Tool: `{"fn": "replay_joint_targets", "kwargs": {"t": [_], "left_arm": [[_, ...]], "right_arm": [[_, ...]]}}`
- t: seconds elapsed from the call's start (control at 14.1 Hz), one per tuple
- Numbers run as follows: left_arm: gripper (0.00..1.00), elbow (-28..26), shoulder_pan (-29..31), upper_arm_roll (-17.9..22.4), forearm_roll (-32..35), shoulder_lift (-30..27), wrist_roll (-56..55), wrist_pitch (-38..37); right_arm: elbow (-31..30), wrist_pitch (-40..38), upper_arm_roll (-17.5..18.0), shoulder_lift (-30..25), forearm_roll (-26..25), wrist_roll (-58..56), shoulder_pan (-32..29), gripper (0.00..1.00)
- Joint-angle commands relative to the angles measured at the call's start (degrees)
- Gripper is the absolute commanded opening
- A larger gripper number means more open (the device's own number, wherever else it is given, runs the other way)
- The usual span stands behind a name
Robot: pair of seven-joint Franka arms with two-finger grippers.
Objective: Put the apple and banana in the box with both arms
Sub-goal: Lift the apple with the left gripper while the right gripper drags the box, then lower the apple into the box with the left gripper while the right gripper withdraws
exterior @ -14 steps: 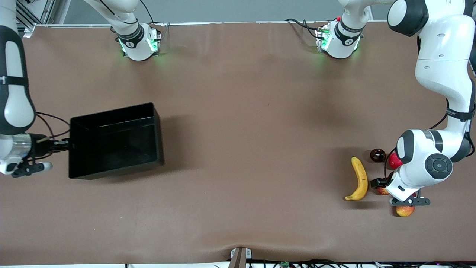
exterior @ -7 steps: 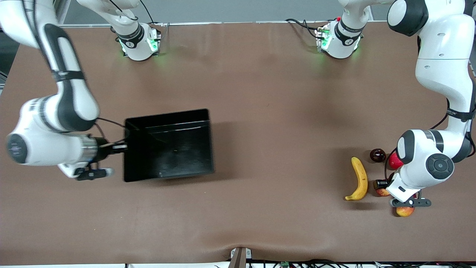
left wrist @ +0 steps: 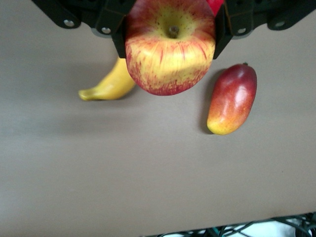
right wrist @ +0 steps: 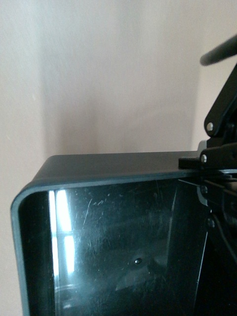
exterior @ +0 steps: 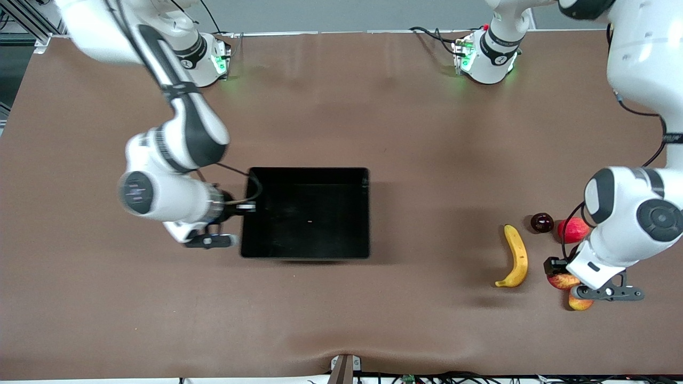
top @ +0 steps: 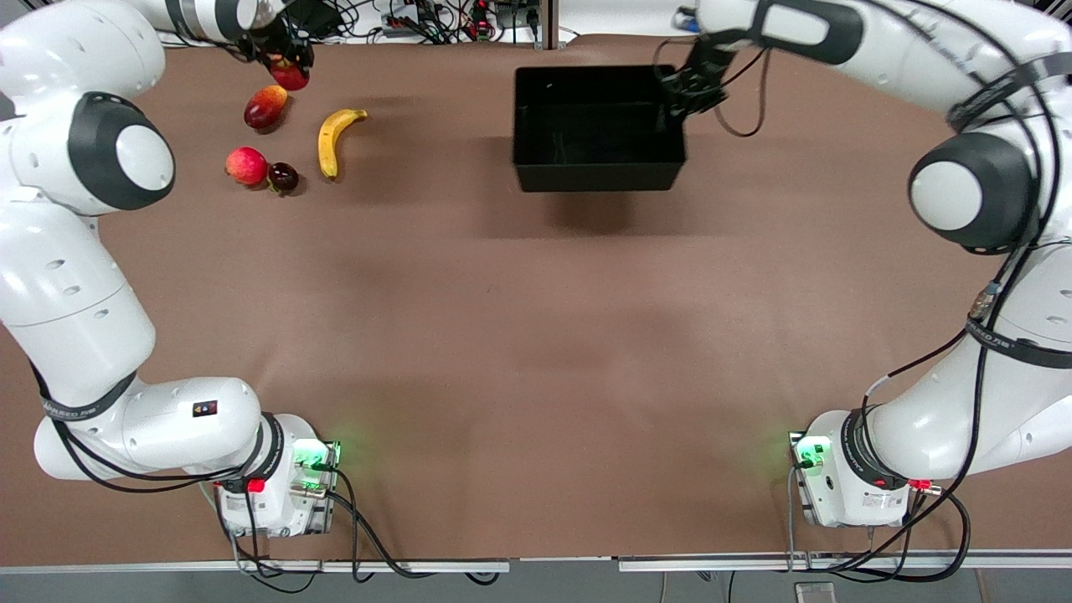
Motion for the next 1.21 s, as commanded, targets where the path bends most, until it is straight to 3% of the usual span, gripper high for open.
{"fn": "replay_joint_targets", "kwargs": {"t": [0.0,0.14,0.36,0.5,0.64,0.92,1.14], "left_arm": [[0.00,-1.8,0.0,-2.4,-0.5,-4.7,-2.8,-4.0],[0.00,-1.8,-0.1,-4.6,-0.4,-6.1,-5.4,-6.3],[0.00,-2.3,-0.4,-10.9,0.2,-6.7,-14.2,-11.9],[0.00,-5.0,-0.9,-13.9,0.3,-6.7,-18.8,-11.3],[0.00,-7.0,-2.7,-15.2,0.2,-6.5,-24.2,-9.8],[0.00,-10.3,-9.7,-15.6,0.4,-5.5,-35.7,-4.9],[0.00,-10.3,-15.5,-15.5,3.9,-3.4,-41.6,-3.5]], "right_arm": [[1.1,4.0,-0.4,4.0,3.8,4.2,5.1,0.00],[3.0,7.3,-0.4,6.9,4.9,8.9,8.5,0.00],[4.7,8.4,-0.4,8.0,4.8,13.6,11.0,0.00],[5.2,8.9,-0.5,8.9,4.6,13.6,12.2,0.00],[5.1,10.8,-0.7,9.3,3.9,13.0,12.6,0.99],[8.4,9.2,-0.9,8.5,3.0,12.8,11.7,1.00],[15.7,-1.1,-2.4,8.3,2.9,12.9,9.9,1.00]]}}
